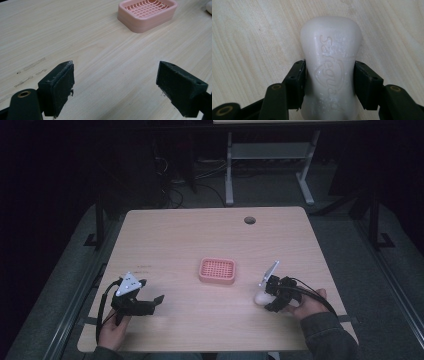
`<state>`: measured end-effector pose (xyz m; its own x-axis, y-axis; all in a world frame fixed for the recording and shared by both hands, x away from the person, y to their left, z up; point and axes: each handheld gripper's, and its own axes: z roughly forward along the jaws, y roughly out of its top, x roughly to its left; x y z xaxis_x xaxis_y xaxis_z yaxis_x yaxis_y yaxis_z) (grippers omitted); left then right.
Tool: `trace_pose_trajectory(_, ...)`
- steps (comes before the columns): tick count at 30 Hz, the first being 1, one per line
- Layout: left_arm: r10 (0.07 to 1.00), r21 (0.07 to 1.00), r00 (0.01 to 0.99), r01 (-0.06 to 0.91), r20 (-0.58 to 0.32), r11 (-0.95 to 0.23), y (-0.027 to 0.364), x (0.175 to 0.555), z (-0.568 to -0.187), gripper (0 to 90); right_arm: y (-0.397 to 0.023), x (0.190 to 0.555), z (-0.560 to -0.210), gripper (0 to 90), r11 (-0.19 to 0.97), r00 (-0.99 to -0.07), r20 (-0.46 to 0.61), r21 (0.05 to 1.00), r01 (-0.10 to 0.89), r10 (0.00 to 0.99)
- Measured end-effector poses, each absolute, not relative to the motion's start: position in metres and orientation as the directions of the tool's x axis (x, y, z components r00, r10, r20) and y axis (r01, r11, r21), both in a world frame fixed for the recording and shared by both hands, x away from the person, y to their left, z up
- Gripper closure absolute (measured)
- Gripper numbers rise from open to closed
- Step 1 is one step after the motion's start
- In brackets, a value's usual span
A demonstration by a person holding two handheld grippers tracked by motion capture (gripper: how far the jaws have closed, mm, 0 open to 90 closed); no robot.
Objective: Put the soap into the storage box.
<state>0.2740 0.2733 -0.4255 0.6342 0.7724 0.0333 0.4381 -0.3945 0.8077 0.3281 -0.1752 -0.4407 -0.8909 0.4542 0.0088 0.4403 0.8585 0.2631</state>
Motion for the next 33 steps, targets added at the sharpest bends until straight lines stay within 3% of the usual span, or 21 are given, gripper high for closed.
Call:
trace_pose_trajectory(7, 0.770, 0.803, 0.636, 0.439, 0.039, -0.403, 0.275, 0.274, -0.425, 14.6, -0.172, 0.329, -0.439, 48.3, 0.863, -0.892, 0.007, 0.247, 0.440, 0.453)
trace_pose_trajectory(33, 0.787, 0.821, 0.617, 0.440, 0.017, -0.363, 0.278, 0.273, -0.423, 14.5, -0.153, 0.345, -0.399, 48.7, 0.866, -0.919, 0.003, 0.336, 0.371, 0.393)
